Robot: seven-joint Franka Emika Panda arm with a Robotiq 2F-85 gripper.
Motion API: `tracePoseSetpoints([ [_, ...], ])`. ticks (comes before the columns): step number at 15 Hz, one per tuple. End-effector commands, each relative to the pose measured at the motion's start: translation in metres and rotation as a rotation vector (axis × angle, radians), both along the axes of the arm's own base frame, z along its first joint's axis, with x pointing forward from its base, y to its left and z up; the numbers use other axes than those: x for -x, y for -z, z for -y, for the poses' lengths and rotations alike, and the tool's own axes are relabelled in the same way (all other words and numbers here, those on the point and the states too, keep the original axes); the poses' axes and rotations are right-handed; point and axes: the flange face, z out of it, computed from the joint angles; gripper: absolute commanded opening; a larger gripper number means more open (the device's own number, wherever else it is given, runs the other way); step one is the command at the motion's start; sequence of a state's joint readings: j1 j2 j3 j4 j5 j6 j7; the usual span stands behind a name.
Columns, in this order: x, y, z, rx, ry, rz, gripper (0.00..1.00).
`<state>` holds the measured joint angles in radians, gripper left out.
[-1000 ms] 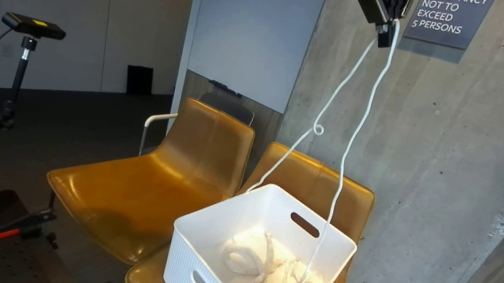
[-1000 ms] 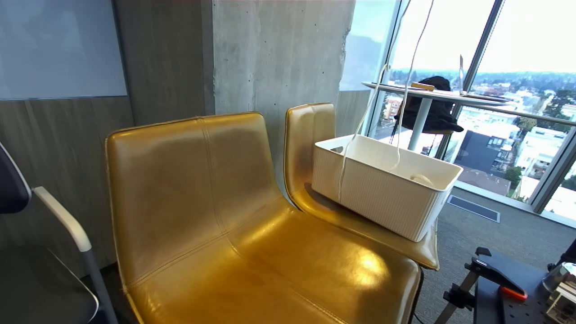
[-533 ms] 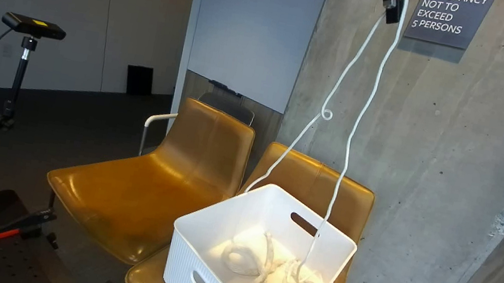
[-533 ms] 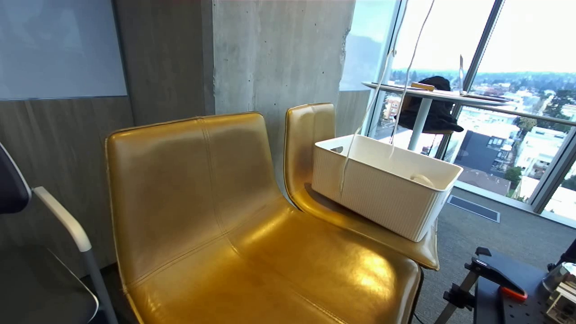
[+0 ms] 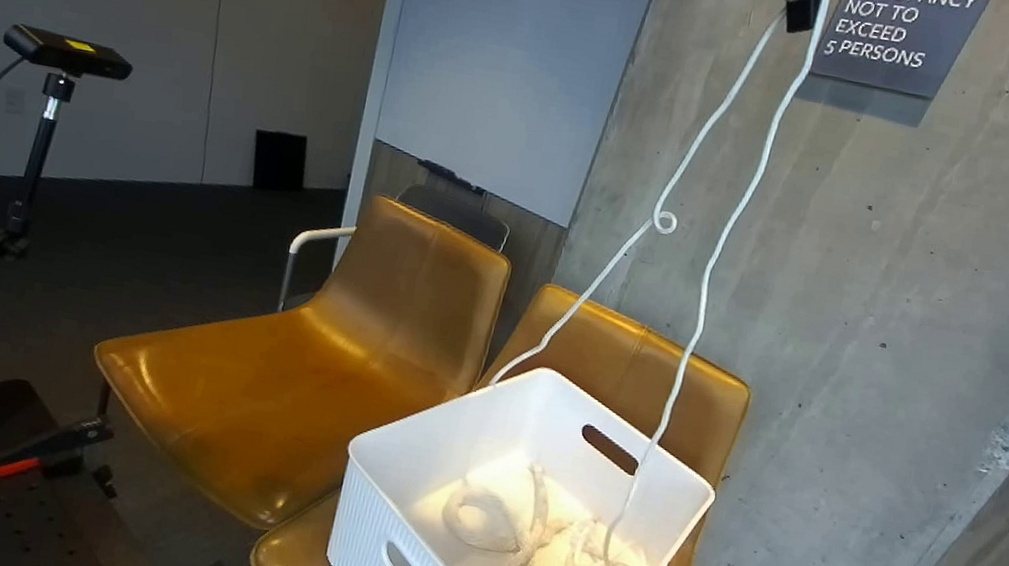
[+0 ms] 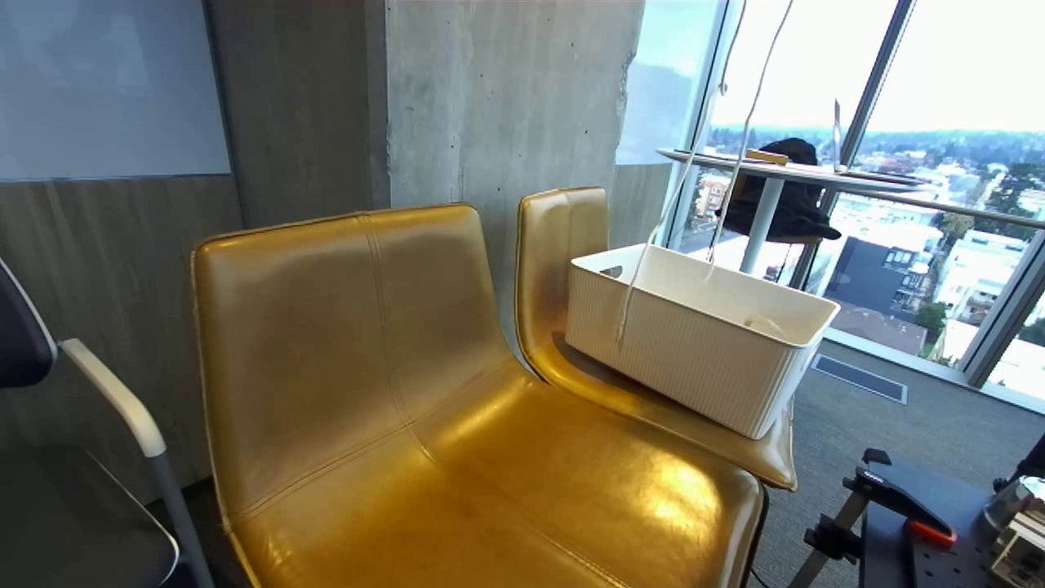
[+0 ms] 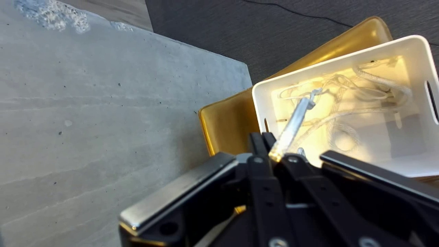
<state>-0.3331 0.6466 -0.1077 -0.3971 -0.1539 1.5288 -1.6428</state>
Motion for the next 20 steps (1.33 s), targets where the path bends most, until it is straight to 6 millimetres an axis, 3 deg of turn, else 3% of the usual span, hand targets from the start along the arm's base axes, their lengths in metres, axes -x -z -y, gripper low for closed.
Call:
tracePoseSetpoints([
  [1,0.01,-0.018,0.0,0.027,0.022,0.038,0.01],
  [20,0.055,-0.066,0.015,0.033,0.136,0.131,0.01],
])
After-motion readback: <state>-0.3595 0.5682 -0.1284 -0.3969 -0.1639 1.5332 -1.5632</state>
